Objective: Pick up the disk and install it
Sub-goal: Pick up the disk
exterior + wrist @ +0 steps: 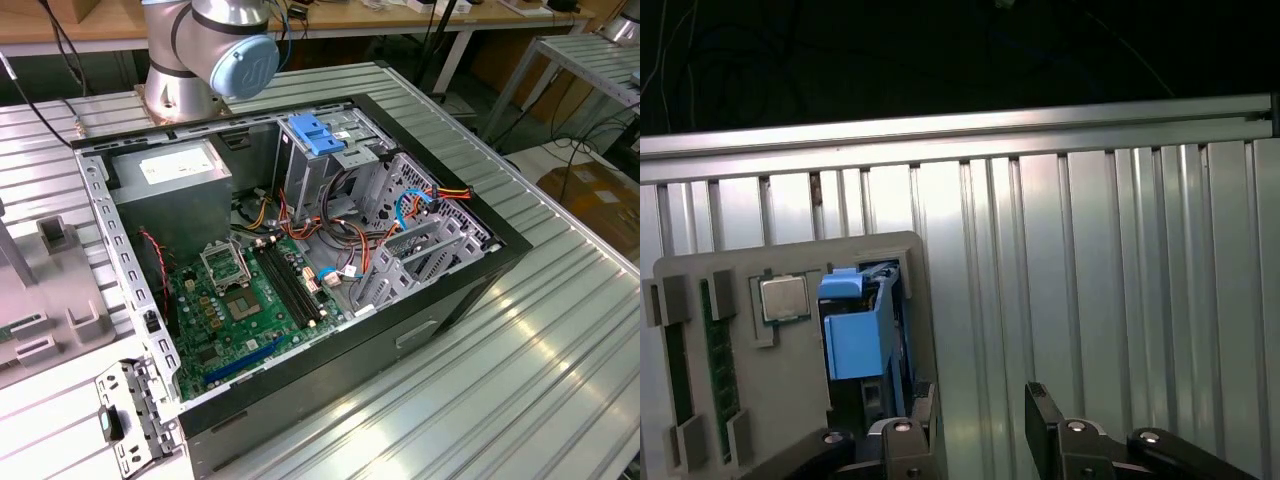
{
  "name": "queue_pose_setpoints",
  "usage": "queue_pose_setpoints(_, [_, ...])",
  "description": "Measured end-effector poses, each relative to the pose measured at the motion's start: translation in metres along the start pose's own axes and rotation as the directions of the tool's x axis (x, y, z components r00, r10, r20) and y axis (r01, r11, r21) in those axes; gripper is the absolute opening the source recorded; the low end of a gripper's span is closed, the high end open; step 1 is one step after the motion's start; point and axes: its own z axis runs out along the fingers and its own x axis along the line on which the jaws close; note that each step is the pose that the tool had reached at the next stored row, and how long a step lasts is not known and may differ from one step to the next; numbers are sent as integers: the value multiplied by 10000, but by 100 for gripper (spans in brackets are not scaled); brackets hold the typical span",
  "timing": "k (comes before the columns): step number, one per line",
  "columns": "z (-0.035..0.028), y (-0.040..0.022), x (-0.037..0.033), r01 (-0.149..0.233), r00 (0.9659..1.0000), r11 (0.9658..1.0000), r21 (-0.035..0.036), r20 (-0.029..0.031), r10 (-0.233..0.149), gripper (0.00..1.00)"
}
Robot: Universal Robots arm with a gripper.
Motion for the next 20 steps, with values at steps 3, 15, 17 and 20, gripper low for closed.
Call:
queue_pose_setpoints(3, [6,3,-37,-1,10000,10000,-1,0,1,48])
queue_pose_setpoints(15, [41,23,-261,-1,10000,10000,0,0,1,48])
queue_pose_setpoints(17, [45,26,-289,0,10000,10000,0,-1,0,48])
queue_pose_setpoints(20, [53,30,-341,0,10000,10000,-1,-1,0,48])
